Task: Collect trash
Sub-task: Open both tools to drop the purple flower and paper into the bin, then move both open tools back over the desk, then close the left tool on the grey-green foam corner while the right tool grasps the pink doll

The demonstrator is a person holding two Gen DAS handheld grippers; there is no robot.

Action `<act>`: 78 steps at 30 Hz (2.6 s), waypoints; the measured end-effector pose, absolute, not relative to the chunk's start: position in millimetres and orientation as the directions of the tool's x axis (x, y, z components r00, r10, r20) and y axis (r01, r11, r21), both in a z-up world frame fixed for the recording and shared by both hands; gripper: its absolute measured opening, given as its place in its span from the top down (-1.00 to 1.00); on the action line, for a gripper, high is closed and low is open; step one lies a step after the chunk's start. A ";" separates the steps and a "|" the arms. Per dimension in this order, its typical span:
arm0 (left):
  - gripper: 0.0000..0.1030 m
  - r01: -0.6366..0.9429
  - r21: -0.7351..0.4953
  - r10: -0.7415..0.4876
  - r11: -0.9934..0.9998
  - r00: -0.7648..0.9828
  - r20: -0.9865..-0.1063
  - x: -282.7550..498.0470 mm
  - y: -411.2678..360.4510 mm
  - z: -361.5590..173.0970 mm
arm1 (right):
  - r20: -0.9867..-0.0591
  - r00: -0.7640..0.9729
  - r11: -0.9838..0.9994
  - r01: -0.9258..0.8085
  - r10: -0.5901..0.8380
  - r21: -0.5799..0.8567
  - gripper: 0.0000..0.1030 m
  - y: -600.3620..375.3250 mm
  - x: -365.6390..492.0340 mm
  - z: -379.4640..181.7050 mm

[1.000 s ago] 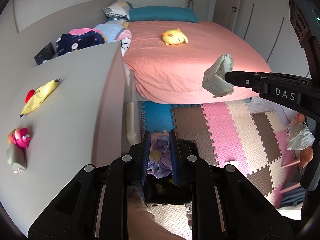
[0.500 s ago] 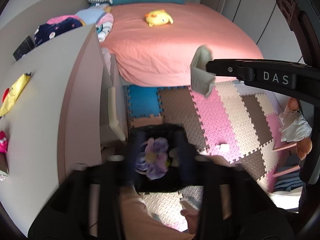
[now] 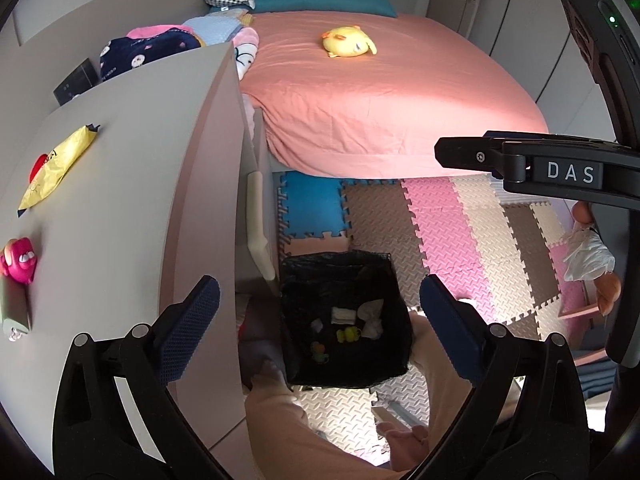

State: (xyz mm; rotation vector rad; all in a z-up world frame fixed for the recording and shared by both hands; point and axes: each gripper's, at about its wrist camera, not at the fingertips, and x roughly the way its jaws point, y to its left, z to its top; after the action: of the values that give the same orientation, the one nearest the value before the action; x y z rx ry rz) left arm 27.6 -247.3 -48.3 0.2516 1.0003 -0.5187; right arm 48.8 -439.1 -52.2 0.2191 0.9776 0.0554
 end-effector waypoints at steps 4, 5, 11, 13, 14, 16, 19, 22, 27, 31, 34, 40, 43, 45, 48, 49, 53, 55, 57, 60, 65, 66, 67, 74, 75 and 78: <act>-0.88 0.520 -0.029 -0.297 0.854 0.439 -0.848 25.5 -244.2 -47.7 | -0.813 0.562 0.976 0.045 0.152 0.213 -0.42 -435.4 48.3 -51.5; -0.88 0.518 -0.026 -0.295 0.855 0.443 -0.847 25.5 -242.9 -46.7 | -0.813 0.562 0.976 0.042 0.153 0.213 -0.42 -434.2 48.5 -51.2; -0.88 0.492 -0.026 -0.292 0.870 0.472 -0.832 19.4 -229.3 -39.0 | -0.803 0.571 0.976 0.016 0.169 0.216 -0.42 -424.3 49.4 -44.9; -0.88 0.481 -0.027 -0.290 0.876 0.481 -0.827 19.7 -223.4 -36.8 | -0.801 0.573 0.977 0.003 0.174 0.214 -0.42 -418.7 50.7 -43.0; -0.88 0.472 -0.028 -0.286 0.881 0.486 -0.826 19.8 -219.2 -35.8 | -0.799 0.574 0.977 -0.006 0.178 0.214 -0.42 -415.4 51.7 -42.1; -0.88 0.459 -0.028 -0.279 0.888 0.490 -0.826 20.8 -213.6 -34.5 | -0.795 0.577 0.976 -0.022 0.188 0.215 -0.42 -408.7 53.8 -40.0; -0.88 0.438 -0.022 -0.264 0.899 0.500 -0.825 20.0 -200.8 -32.3 | -0.789 0.578 0.974 -0.050 0.209 0.222 -0.42 -394.5 58.4 -37.6; -0.88 0.415 -0.017 -0.247 0.910 0.507 -0.826 20.7 -187.5 -31.2 | -0.786 0.573 0.971 -0.087 0.233 0.224 -0.42 -378.1 63.8 -36.4; -0.88 0.363 -0.012 -0.216 0.932 0.527 -0.822 22.5 -163.6 -28.1 | -0.784 0.564 0.966 -0.127 0.258 0.227 -0.42 -355.4 71.4 -34.5; -0.88 0.318 -0.014 -0.194 0.948 0.544 -0.816 24.6 -142.1 -25.0 | -0.777 0.563 0.960 -0.168 0.281 0.225 -0.42 -337.0 77.0 -30.1; -0.88 0.280 -0.011 -0.170 0.960 0.552 -0.816 27.5 -124.2 -23.9 | -0.772 0.563 0.955 -0.196 0.297 0.224 -0.42 -322.9 80.8 -26.4; -0.88 0.210 -0.022 -0.140 0.977 0.569 -0.810 31.8 -93.1 -20.4 | -0.765 0.557 0.945 -0.235 0.322 0.227 -0.42 -299.6 90.9 -21.7; -0.88 0.172 -0.023 -0.120 0.985 0.577 -0.808 34.7 -76.6 -18.6 | -0.765 0.552 0.941 -0.254 0.332 0.226 -0.42 -287.8 95.4 -20.1; -0.88 0.153 -0.021 -0.107 0.988 0.581 -0.807 35.4 -69.3 -17.8 | -0.765 0.548 0.937 -0.267 0.338 0.223 -0.42 -280.9 97.8 -19.8; -0.88 0.126 -0.016 -0.087 0.992 0.584 -0.807 38.0 -55.6 -17.0 | -0.766 0.541 0.933 -0.286 0.346 0.219 -0.42 -268.4 103.2 -20.0; -0.88 0.118 -0.015 -0.081 0.993 0.585 -0.807 39.4 -51.7 -17.0 | -0.768 0.537 0.931 -0.293 0.349 0.218 -0.42 -263.6 106.0 -20.5; -0.88 0.081 -0.012 -0.057 0.997 0.586 -0.808 46.1 -32.6 -18.4 | -0.773 0.523 0.925 -0.310 0.358 0.219 -0.42 -250.4 113.9 -21.7; -0.88 0.065 -0.009 -0.045 0.998 0.584 -0.811 50.0 -24.5 -19.7 | -0.776 0.517 0.922 -0.319 0.363 0.219 -0.42 -244.1 117.6 -22.7; -0.88 0.048 -0.009 -0.036 0.999 0.584 -0.811 54.8 -15.5 -20.8 | -0.778 0.510 0.919 -0.329 0.367 0.218 -0.42 -237.5 120.8 -23.3; -0.88 0.028 -0.007 -0.022 1.000 0.584 -0.812 62.5 -4.4 -22.5 | -0.779 0.500 0.911 -0.349 0.379 0.219 -0.42 -226.7 126.6 -24.1; -0.88 0.017 -0.012 -0.019 1.000 0.576 -0.818 78.9 7.7 -27.7 | -0.782 0.481 0.898 -0.381 0.396 0.221 -0.42 -204.7 136.7 -25.5; -0.88 0.017 -0.015 -0.022 1.000 0.574 -0.819 82.1 10.4 -28.9 | -0.782 0.478 0.896 -0.386 0.399 0.221 -0.42 -201.3 138.3 -25.8; -0.88 0.017 -0.017 -0.024 1.000 0.571 -0.821 85.9 12.4 -30.6 | -0.783 0.475 0.893 -0.391 0.402 0.222 -0.42 -197.4 140.1 -26.3; -0.88 0.032 -0.015 -0.031 0.999 0.559 -0.828 100.7 18.3 -39.2 | -0.791 0.458 0.888 -0.402 0.406 0.224 -0.42 -180.0 152.7 -30.4; -0.88 0.032 -0.011 -0.027 0.999 0.560 -0.828 101.7 18.4 -40.0 | -0.791 0.456 0.888 -0.402 0.407 0.225 -0.42 -178.8 153.6 -31.2; -0.88 0.028 0.000 -0.016 1.000 0.560 -0.828 105.1 20.6 -42.2 | -0.794 0.449 0.885 -0.406 0.410 0.228 -0.42 -173.2 157.5 -33.8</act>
State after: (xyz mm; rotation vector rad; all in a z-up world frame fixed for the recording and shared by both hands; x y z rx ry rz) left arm 105.1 20.6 -42.2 0.0131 0.9757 -0.0256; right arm 157.5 -173.2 -33.8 0.0048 0.9834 0.5044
